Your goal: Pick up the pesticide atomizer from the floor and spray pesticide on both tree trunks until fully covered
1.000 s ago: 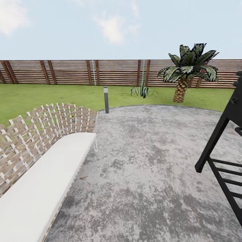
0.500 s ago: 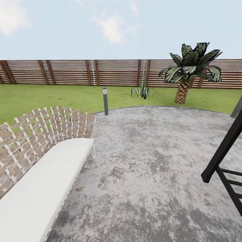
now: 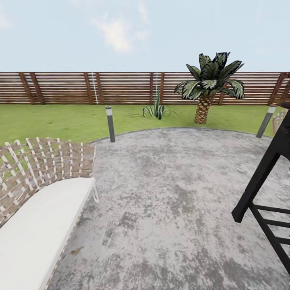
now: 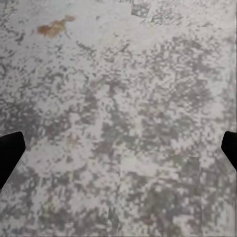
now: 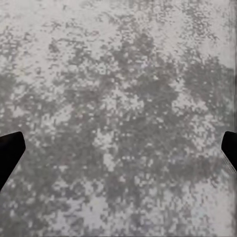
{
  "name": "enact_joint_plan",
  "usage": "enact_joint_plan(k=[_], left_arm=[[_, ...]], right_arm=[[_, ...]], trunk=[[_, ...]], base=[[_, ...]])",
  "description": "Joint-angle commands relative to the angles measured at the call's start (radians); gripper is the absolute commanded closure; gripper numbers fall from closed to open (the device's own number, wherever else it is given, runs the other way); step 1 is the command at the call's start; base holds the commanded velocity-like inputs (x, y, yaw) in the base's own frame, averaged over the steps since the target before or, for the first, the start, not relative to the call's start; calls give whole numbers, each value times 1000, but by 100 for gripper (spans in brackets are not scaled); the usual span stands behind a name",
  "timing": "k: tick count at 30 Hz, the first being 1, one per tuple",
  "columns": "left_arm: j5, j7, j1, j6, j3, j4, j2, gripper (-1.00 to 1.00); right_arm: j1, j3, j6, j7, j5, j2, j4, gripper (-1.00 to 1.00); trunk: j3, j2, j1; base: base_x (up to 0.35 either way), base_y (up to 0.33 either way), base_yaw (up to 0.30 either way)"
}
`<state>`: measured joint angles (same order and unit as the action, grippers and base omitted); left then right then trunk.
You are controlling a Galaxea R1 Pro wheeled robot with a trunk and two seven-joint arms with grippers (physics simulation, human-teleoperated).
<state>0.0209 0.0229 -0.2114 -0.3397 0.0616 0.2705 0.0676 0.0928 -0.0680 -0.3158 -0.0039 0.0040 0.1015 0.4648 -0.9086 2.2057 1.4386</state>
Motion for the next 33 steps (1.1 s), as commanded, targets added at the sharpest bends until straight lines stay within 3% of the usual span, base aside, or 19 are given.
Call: enact_joint_plan(k=[1,33], left_arm=[[2,0,0,-3,1,-1,0,-100],[2,0,0,-4,1,-1,0,-100]], right_arm=[[1,-1,-3,0,0,0,-1,-100],[1,7,-2,1,1,0,-2,-100]], trunk=[[-1,0,0],[0,0,0]], base=[[339,0,-145],[339,0,-8]])
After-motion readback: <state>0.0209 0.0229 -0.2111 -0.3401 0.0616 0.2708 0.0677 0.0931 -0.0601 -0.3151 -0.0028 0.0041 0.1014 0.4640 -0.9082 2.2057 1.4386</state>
